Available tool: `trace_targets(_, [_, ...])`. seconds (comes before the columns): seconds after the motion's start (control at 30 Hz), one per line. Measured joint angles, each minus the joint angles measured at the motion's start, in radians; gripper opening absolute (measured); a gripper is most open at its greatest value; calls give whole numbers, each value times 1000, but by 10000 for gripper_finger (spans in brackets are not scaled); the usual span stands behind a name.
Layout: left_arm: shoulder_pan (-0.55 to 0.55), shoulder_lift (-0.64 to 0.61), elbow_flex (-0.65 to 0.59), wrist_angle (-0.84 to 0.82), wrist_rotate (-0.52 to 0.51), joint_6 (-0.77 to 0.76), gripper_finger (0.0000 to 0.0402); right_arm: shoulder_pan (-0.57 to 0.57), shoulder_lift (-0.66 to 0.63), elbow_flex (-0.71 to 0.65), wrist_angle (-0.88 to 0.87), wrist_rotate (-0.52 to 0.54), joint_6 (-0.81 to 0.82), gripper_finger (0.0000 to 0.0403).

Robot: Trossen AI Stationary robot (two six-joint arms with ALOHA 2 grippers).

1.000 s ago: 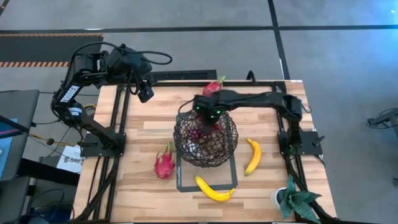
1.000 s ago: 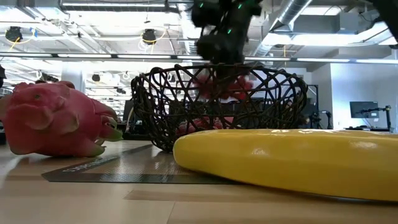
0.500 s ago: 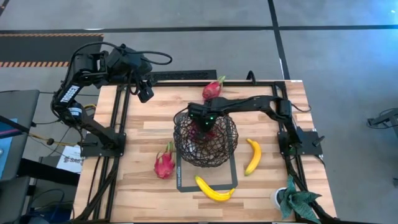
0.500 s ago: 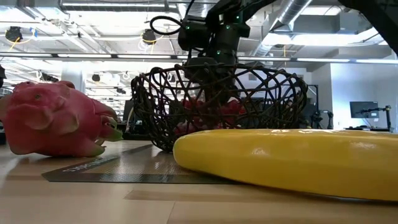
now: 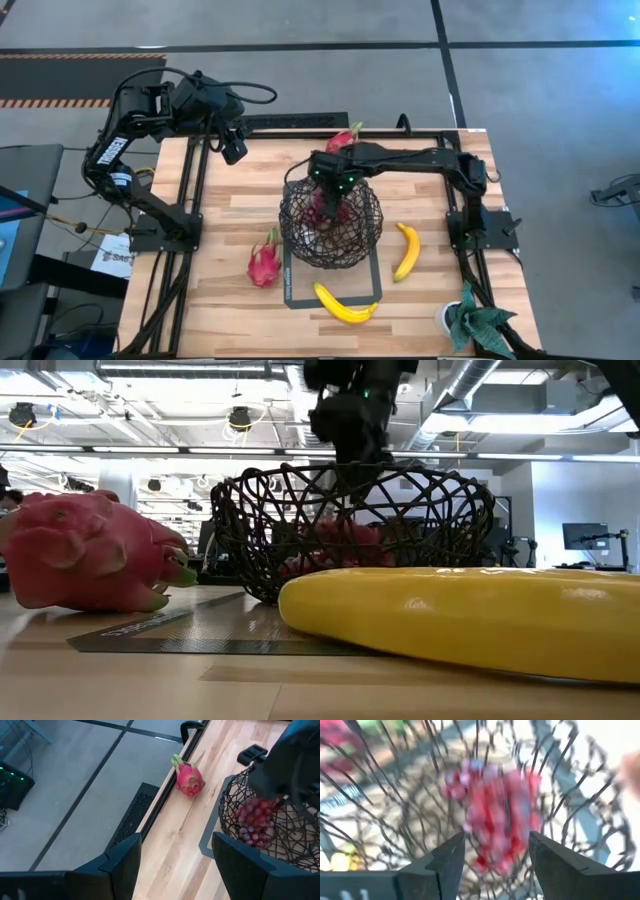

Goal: Build produce basket
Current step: Put the top red dragon fruit into the black wire basket

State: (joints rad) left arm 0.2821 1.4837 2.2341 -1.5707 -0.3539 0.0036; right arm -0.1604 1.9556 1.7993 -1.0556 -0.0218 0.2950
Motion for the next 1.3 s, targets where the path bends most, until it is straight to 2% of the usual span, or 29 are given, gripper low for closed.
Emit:
trace_targets(0.27, [0, 3, 0, 0, -9, 0, 229, -25, -32, 3, -39, 29, 51, 237])
trace_targets(0.53, [0, 28, 0, 0, -21, 0, 229, -173, -92, 100, -146, 75, -5, 227])
trace_targets(0.8, [0, 30, 0, 0, -22, -12, 229, -408, -84, 120, -125, -3, -3, 226])
trace_targets(0.93, [0, 30, 0, 0, -23, -14, 229, -503, -66, 120, -72, -59, 0, 226])
trace_targets(1.03, [0, 30, 0, 0, -24, -15, 229, -572, -71, 99, 29, -127, 48, 226])
trace_targets(1.13, [0, 30, 0, 0, -25, -24, 229, -631, -67, 79, 44, -179, 106, 226])
trace_targets(1.3, [0, 30, 0, 0, -26, -43, 229, -670, -42, 71, 53, -188, 175, 226])
